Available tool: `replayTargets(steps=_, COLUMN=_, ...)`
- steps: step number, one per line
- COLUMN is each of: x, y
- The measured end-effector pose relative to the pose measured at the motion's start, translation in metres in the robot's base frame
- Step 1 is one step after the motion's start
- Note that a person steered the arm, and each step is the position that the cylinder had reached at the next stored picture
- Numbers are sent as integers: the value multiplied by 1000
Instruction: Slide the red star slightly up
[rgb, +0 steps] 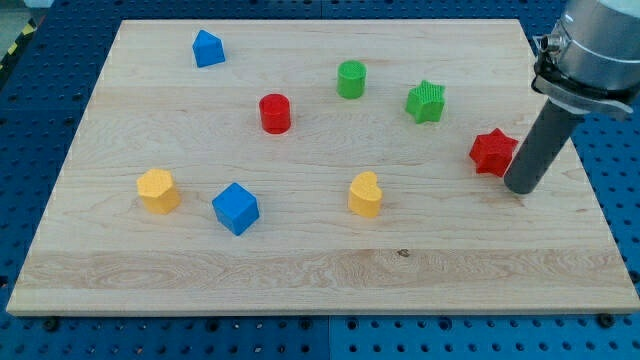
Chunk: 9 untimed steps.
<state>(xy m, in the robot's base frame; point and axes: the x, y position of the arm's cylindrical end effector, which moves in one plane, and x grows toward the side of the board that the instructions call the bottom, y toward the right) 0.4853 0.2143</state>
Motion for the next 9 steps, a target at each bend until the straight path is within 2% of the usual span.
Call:
replayTargets(steps=2, x=-18, y=2)
replayTargets(steps=3, x=-15, y=2)
replayTargets(steps=4, x=9, y=-12)
replayTargets(steps=6, x=-25, y=-40)
replayTargets(steps=7, x=-42, y=-39)
replayTargets(steps=9, x=-46, y=0)
